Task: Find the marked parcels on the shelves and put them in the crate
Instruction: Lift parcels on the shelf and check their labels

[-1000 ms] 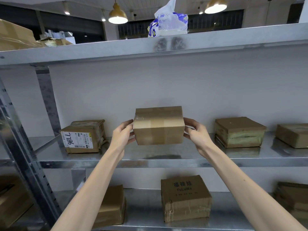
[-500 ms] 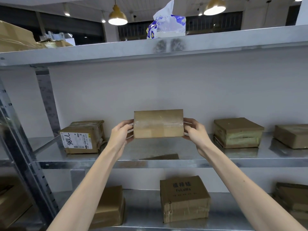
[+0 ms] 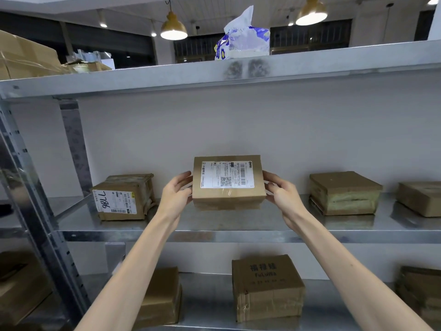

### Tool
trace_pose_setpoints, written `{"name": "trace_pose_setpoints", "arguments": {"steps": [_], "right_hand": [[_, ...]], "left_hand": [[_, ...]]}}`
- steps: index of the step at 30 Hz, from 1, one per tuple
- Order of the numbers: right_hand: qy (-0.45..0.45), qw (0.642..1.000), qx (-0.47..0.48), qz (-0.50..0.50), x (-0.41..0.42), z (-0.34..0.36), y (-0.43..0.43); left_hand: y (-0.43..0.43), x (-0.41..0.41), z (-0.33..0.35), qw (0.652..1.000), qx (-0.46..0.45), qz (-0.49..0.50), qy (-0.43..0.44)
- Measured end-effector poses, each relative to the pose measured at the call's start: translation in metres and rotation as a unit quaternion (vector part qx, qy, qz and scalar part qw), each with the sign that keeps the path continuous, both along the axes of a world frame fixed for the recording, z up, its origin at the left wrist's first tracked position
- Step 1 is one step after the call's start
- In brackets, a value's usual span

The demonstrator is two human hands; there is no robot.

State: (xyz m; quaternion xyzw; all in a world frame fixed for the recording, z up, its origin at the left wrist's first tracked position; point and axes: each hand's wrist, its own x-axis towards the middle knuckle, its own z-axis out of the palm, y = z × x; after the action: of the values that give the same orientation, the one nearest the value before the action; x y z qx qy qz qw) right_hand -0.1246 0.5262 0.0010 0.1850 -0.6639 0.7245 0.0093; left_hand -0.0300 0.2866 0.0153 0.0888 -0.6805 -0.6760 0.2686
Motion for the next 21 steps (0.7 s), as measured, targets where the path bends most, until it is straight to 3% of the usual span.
{"name": "trace_pose_setpoints", "arguments": {"steps": [6, 21], "right_hand": [[0.001, 1.0, -0.002, -0.005, -0.001, -0.008, 0.0], [-0.002, 1.0, 0.02, -0.017, -0.004, -0.034, 0.0]], "left_hand": [[-0.006, -0.004, -0.008, 0.999, -0.05, 0.006, -0.018], [0.002, -0.012, -0.024, 0.997, 0.032, 0.037, -0.056]]}}
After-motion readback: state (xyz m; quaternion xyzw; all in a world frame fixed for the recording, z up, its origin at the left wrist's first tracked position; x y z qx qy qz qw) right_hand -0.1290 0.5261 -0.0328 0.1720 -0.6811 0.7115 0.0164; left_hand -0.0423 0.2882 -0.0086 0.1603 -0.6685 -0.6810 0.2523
